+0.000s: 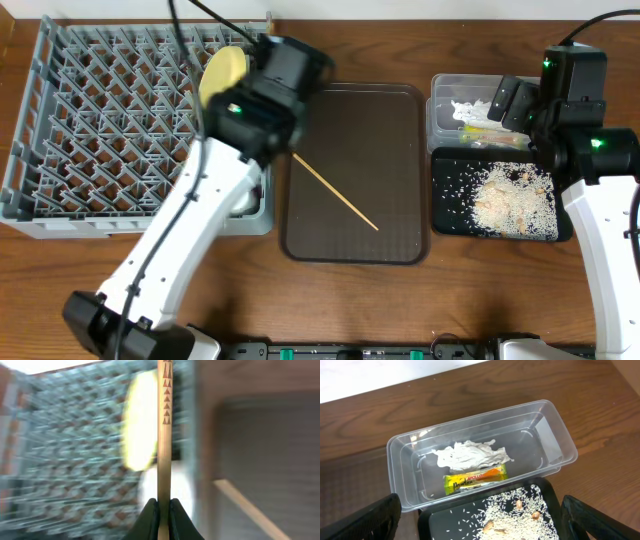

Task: Sort waste into correct bins and load items into the dishwasher
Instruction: 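Carry the chopstick to the rack and release it beside the cup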

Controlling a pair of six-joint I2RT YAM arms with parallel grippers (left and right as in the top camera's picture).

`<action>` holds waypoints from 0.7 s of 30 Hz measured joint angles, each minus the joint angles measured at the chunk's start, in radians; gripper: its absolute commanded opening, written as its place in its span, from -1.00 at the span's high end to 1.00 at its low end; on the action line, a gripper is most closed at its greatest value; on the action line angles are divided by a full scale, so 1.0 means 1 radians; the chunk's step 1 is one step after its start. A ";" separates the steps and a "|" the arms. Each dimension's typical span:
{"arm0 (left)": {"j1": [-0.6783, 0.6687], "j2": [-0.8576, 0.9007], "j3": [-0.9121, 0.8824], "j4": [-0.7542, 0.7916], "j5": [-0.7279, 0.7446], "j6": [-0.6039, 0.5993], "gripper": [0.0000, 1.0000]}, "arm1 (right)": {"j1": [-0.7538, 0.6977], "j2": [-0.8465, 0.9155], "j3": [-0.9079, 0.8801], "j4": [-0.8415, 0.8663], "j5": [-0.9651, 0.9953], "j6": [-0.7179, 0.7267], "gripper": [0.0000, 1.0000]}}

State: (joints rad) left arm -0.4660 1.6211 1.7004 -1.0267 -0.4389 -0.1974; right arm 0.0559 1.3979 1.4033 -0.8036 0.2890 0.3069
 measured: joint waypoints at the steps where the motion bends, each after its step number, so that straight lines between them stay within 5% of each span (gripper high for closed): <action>1: 0.035 0.006 0.000 -0.011 -0.015 0.042 0.85 | 0.000 0.000 0.000 0.000 0.000 0.000 -0.98; 12: 0.328 0.125 -0.041 0.001 -0.014 0.270 0.85 | 0.000 0.000 0.000 0.000 0.000 0.000 -0.99; 21: 0.380 0.206 -0.042 -0.014 0.068 0.333 0.85 | 0.000 0.000 0.000 0.000 0.000 0.000 -0.98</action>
State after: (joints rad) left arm -0.0860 1.8271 1.6588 -1.0412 -0.3706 0.1360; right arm 0.0559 1.3979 1.4033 -0.8036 0.2890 0.3069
